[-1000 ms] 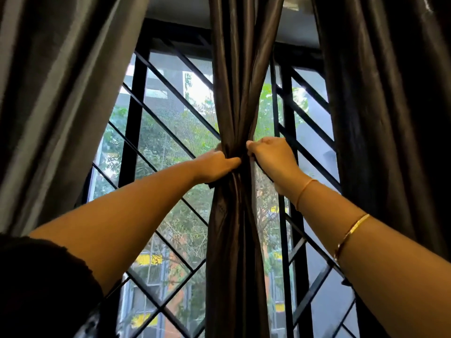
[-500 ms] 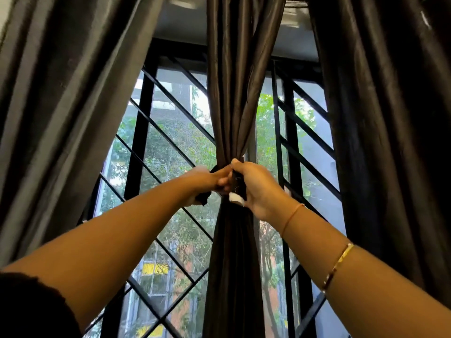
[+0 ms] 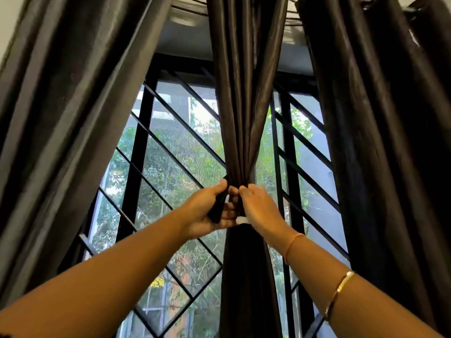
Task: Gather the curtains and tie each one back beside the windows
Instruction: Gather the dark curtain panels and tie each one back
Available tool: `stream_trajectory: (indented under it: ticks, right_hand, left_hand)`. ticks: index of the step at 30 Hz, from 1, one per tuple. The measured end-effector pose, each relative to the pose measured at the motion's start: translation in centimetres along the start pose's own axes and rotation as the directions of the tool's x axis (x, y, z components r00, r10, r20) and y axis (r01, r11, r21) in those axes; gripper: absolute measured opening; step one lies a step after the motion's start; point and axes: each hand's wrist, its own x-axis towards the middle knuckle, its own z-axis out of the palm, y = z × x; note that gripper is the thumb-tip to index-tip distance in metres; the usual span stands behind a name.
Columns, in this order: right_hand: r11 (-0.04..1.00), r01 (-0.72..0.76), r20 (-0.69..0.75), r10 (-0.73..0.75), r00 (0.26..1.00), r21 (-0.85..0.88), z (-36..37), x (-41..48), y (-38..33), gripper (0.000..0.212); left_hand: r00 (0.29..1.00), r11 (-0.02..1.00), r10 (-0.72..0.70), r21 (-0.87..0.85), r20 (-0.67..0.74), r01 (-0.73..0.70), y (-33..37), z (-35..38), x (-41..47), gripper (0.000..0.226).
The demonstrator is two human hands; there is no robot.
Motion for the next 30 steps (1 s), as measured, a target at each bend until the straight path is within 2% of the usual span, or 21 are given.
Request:
stream_trajectory:
  ticks: [2,4,7,10,13,16,18,21,23,27,30]
  right_hand:
    - [0.991,0.08,-0.009,-0.081,0.997,-0.106,0.1,-0.1,0.3,0.026]
    - [0.943,0.155,-0.016,-0.167,0.986,-0.294,0.3,-0.2,0.4,0.023]
    - [0.817,0.216,0.009,-0.251,0.968,-0.535,0.5,-0.4,0.4,0.021]
    - [0.681,0.295,0.068,-0.34,0.938,-0.67,0.7,-0.9,0.0,0.03]
    - [0.583,0.351,0.1,-0.418,0.903,-0.732,0.7,-1.1,-0.4,0.033]
    - [0.534,0.377,0.084,-0.493,0.866,-0.757,0.0,-1.4,-1.0,0.025]
    - [0.517,0.43,0.07,-0.577,0.814,-0.74,-0.3,-1.8,-1.5,0.026]
    - [0.398,0.498,0.138,-0.658,0.74,-0.771,-0.9,-1.9,-1.7,0.035]
    - [0.342,0.501,0.135,-0.706,0.695,-0.795,-1.4,-2.0,-1.8,0.033]
    - [0.322,0.594,0.167,-0.765,0.622,-0.737,-2.1,-1.8,-1.4,0.028]
    - [0.388,0.651,0.139,-0.784,0.606,-0.653,-2.1,-1.7,-1.2,0.022]
  left_hand:
    - [0.999,0.996,0.025,-0.082,-0.023,-0.026,0.0,0.6,0.1,0.041]
    - [0.999,0.991,0.041,-0.123,-0.021,-0.043,0.3,1.3,0.1,0.039]
    - [1.0,0.997,0.019,-0.071,-0.024,-0.021,1.1,2.0,-0.1,0.036]
    - [0.998,0.999,-0.038,0.033,-0.049,0.04,1.7,2.1,-0.6,0.036]
    - [0.994,0.993,-0.08,0.087,-0.072,0.086,1.9,2.3,-0.8,0.035]
    - [0.992,0.993,-0.058,0.097,-0.115,0.069,2.0,2.6,-0.7,0.033]
    - [0.992,0.995,-0.032,0.089,-0.121,0.043,1.9,2.6,-0.7,0.031]
    - [0.998,1.0,-0.013,0.018,-0.069,0.014,1.9,2.5,-0.7,0.031]
    - [0.998,1.0,0.004,-0.006,-0.066,-0.004,1.8,2.4,-0.7,0.031]
    - [0.999,0.999,0.027,-0.04,-0.033,-0.028,1.5,2.5,-0.9,0.028]
    - [0.998,0.999,0.036,-0.038,-0.047,-0.038,1.6,2.5,-1.0,0.029]
